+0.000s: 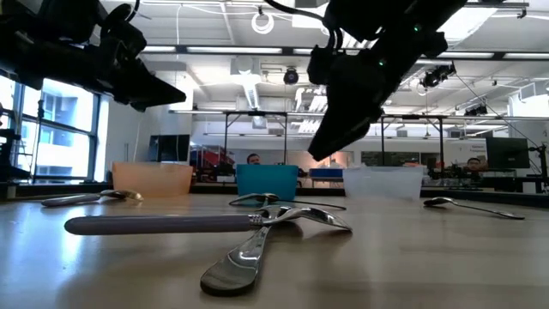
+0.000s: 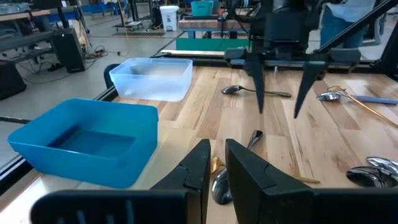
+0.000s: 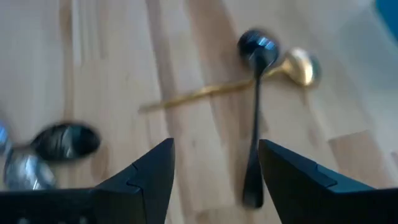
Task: Sort silverware by color (type)
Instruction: Put the bottom right gold spoon into the blue bin
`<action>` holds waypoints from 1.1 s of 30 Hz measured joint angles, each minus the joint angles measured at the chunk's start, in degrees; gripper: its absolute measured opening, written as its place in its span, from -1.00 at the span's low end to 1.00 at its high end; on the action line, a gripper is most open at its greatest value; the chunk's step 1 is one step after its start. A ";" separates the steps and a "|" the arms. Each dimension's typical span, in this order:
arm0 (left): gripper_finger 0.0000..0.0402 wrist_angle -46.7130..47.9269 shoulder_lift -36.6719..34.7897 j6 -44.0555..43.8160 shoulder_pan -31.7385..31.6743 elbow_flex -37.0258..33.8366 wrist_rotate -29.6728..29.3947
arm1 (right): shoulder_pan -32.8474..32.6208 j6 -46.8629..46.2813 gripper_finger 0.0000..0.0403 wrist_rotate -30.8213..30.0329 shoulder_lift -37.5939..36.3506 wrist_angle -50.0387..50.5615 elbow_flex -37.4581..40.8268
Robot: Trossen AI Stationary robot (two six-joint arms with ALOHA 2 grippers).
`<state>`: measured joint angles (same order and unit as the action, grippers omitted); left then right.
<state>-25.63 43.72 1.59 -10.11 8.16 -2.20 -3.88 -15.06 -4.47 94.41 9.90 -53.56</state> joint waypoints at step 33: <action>-0.80 1.46 0.13 1.09 0.02 0.02 0.00 | -32.84 -16.09 0.06 11.48 2.09 26.20 -3.22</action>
<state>-24.17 43.86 2.68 -10.09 8.19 -2.20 -36.71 -31.15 7.01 96.50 36.11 -56.77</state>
